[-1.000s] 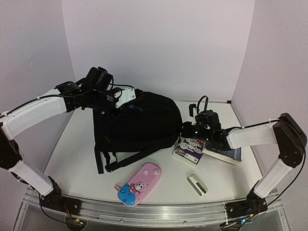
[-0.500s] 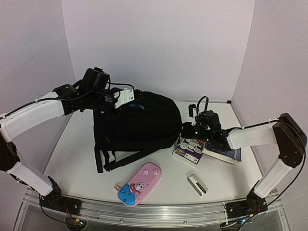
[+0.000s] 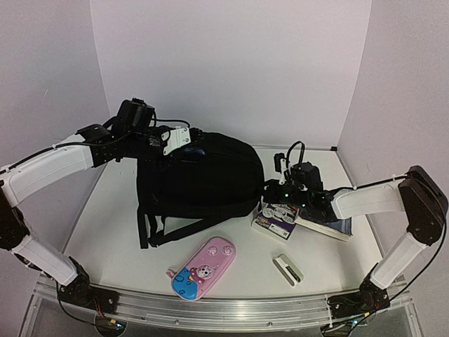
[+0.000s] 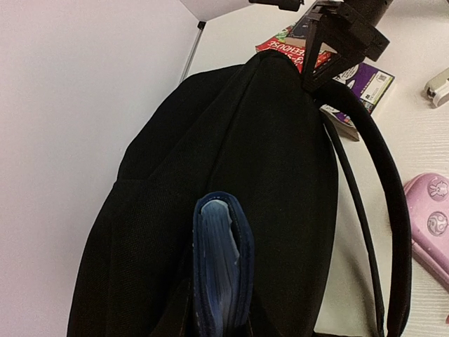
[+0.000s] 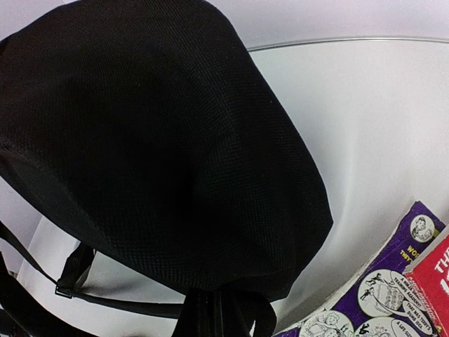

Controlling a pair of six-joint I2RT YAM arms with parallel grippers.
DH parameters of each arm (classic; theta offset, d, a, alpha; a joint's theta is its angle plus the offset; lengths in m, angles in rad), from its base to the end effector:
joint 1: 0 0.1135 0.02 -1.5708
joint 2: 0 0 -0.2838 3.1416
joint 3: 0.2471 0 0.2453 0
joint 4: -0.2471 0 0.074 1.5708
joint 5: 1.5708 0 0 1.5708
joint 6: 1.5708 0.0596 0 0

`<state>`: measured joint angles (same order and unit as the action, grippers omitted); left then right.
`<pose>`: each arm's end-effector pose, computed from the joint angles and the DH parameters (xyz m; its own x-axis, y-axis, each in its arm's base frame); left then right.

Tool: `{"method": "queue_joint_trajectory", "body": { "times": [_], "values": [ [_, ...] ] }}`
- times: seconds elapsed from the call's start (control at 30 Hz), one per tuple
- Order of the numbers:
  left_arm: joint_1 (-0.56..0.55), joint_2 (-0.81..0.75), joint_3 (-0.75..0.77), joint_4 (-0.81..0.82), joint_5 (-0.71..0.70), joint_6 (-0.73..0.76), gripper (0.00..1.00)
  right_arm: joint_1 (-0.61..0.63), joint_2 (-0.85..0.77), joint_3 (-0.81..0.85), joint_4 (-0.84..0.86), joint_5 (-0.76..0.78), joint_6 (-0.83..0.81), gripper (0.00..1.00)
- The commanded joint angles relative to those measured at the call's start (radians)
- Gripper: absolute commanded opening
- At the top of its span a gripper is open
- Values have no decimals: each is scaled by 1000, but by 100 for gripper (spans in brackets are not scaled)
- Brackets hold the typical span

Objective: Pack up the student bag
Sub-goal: Adjust the student bag at the center of the board.

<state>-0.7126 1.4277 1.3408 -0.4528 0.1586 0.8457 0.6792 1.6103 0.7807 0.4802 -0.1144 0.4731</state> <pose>0.2478 -0.2266 0.3653 0.3021 0.7157 -0.6297 0.7872 0.1853 0.5882 0.2768 0.2322 0.2165 -0.5595 0.1301 -0.8186 -0.5084 0.7261 0.4629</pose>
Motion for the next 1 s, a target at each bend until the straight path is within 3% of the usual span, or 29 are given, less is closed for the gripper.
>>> {"method": "queue_joint_trajectory", "body": {
  "times": [0.0, 0.4, 0.63, 0.97],
  "values": [
    [44, -11, -14, 67, 19, -6, 0, 0, -47, -20, 31, -17, -17, 0],
    [50, -38, -36, 34, 62, -124, 0, 0, -29, 13, 13, 76, -10, 0],
    [62, -66, 11, -93, -29, -254, 0, -32, 18, 115, -40, 179, -52, 0],
    [62, -157, 22, -198, 181, -421, 0, -150, 181, 323, -45, 124, -165, 0]
  ]
}}
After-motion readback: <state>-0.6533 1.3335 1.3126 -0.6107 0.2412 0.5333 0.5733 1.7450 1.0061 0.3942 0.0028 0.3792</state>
